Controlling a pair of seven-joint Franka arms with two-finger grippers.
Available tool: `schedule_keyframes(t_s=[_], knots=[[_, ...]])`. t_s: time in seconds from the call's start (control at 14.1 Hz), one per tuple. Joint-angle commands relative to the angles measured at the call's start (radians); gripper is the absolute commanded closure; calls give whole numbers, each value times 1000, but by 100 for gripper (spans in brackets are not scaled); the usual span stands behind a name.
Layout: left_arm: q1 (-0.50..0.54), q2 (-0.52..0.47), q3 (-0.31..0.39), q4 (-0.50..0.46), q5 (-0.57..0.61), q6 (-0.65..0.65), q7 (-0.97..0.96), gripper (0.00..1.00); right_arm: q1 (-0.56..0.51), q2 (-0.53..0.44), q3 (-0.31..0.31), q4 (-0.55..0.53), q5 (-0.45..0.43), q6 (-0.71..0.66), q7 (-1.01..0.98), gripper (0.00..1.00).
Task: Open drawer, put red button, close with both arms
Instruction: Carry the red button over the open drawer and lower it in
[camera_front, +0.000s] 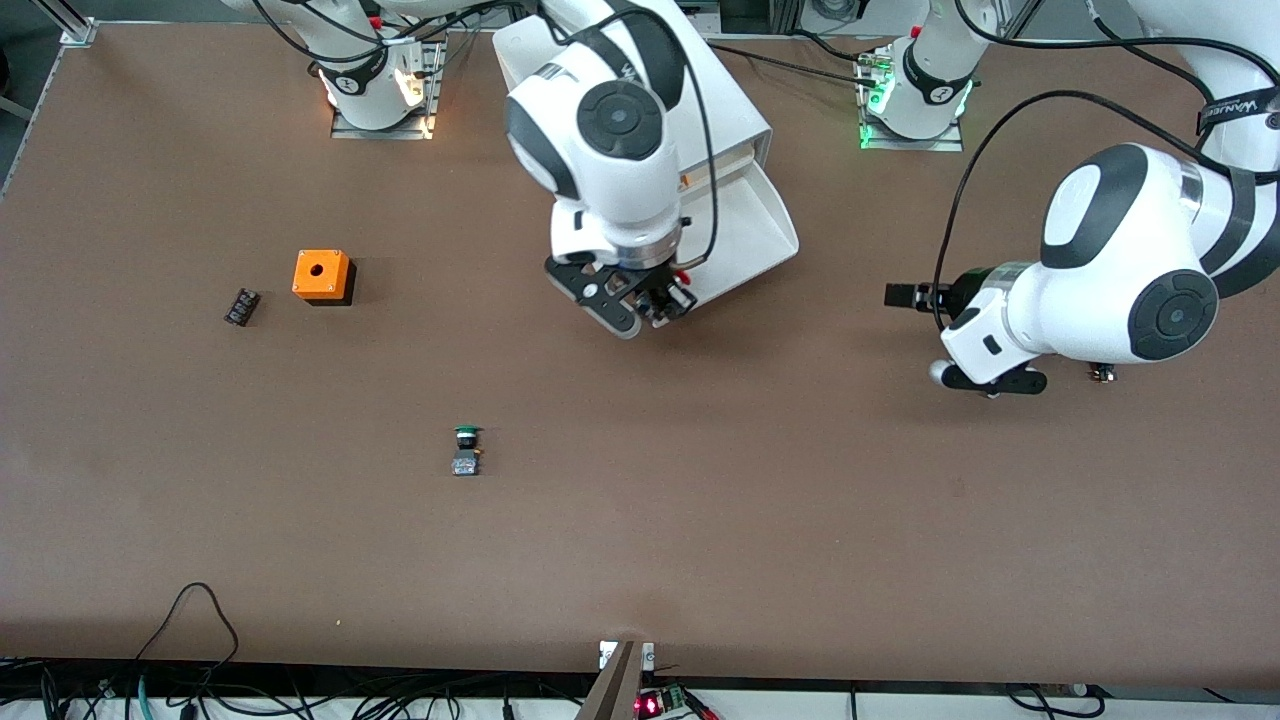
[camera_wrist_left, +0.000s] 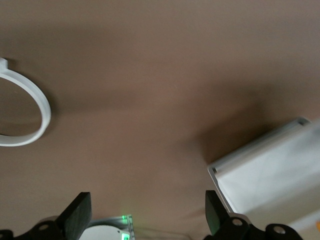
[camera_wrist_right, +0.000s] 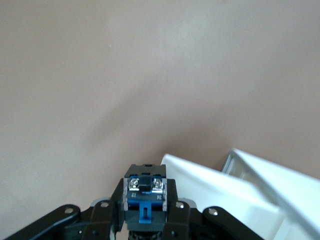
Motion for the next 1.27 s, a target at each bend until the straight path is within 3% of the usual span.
schedule_keyframes(t_s=[0.0,0.5,0.57,0.64,0.71,1.06,1.2], knots=[[-12,27,9,17,44,39,-78,0,42,32,-14,0,-5,30,128,100],[-39,38,2,4,62,59,-143,0,94,72,-13,-67,-8,98,312,100],[-38,38,2,-3,62,60,-144,0,95,70,-13,-70,-2,96,312,86],[-38,38,2,-3,62,60,-144,0,91,69,-13,-70,3,91,312,17],[-38,38,2,-3,62,60,-146,0,99,69,-13,-70,-10,87,309,0],[-39,35,2,-20,59,75,-187,0,79,49,-52,-58,-8,79,273,0],[-41,25,-3,-61,56,120,-239,0,46,43,-66,-37,-5,79,150,0]])
